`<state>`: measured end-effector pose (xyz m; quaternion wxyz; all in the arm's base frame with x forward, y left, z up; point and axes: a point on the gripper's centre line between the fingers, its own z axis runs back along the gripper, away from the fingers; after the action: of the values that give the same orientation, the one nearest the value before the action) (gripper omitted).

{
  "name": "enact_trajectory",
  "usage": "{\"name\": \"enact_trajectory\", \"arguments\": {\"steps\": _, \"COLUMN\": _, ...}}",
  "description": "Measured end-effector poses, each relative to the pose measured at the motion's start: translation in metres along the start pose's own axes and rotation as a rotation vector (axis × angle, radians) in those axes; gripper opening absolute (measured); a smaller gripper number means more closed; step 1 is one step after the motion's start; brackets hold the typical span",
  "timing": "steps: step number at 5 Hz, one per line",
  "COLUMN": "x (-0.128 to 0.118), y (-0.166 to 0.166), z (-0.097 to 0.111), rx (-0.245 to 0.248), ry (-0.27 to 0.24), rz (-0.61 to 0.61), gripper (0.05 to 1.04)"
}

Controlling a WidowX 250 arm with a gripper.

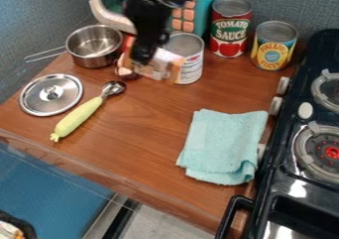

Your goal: Put the thing in the middle of the table

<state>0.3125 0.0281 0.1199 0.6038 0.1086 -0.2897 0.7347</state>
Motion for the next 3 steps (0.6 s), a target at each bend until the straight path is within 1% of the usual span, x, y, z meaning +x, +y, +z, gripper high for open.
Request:
{"name": "enact_trajectory", "arguments": {"steps": 1, "x": -0.010, "y": 0.000, "z": 0.007, "rx": -0.002, "ry": -0.168, "rz": -0.089, "gripper": 0.328}}
{"name": "enact_trajectory", "arguments": {"steps": 2, "x": -0.011, "y": 0.004, "z": -0.001, "rx": 0.029, "ry": -0.290, "rz": -0.142, "gripper": 0.328}}
{"name": "enact_trajectory", "arguments": {"steps": 3, "x": -0.013, "y": 0.003, "z": -0.013, "rx": 0.061, "ry": -0.438, "rz": -0.197, "gripper": 0.328}}
